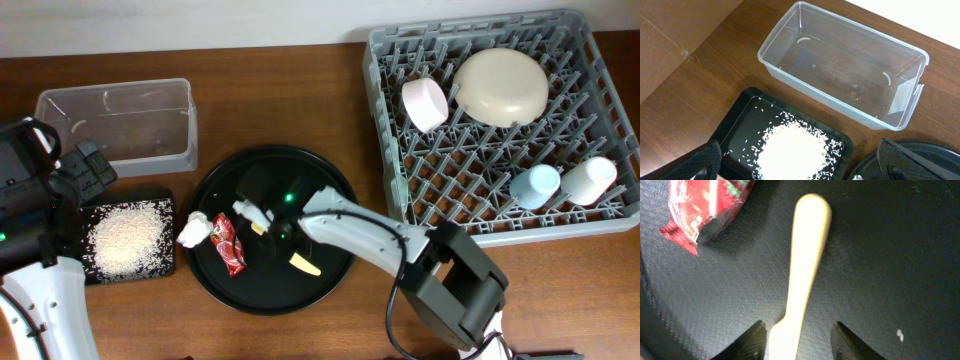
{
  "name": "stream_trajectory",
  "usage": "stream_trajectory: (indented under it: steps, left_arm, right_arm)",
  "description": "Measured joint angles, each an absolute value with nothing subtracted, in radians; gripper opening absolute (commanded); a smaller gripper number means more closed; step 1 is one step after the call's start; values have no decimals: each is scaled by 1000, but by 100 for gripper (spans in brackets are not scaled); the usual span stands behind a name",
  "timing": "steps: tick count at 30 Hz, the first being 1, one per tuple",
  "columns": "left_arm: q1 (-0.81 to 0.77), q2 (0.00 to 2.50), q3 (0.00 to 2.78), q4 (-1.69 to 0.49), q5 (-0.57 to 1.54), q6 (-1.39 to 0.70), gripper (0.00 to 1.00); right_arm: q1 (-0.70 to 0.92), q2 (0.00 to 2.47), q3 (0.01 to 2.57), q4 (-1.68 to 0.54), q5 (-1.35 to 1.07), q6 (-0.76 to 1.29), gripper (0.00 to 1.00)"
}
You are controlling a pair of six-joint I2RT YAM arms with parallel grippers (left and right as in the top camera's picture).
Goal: Sort waste into correct bins and load items into the dishwasher rack
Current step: 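Release the utensil and move the right gripper back to the round tray, then grasp the yellow spoon on the round tray with the right gripper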
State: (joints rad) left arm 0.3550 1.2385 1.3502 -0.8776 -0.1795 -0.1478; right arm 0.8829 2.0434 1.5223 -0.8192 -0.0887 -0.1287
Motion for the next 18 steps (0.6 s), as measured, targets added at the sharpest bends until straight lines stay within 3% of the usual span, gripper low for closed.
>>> stream_trajectory:
  steps: [13,15,18]
  left_arm:
    - [355,1238,1350,-878,-179,-148,99]
    - [355,1238,1350,-877,-179,-148,99]
    - [355,1238,1350,-877,-179,-148,99]
  right_arm:
    - [896,2101,1473,-720,-77,-218,45]
    - [896,2108,1473,-714,-71,-221,40]
    - [896,2109,1473,-707,-58,-235,22]
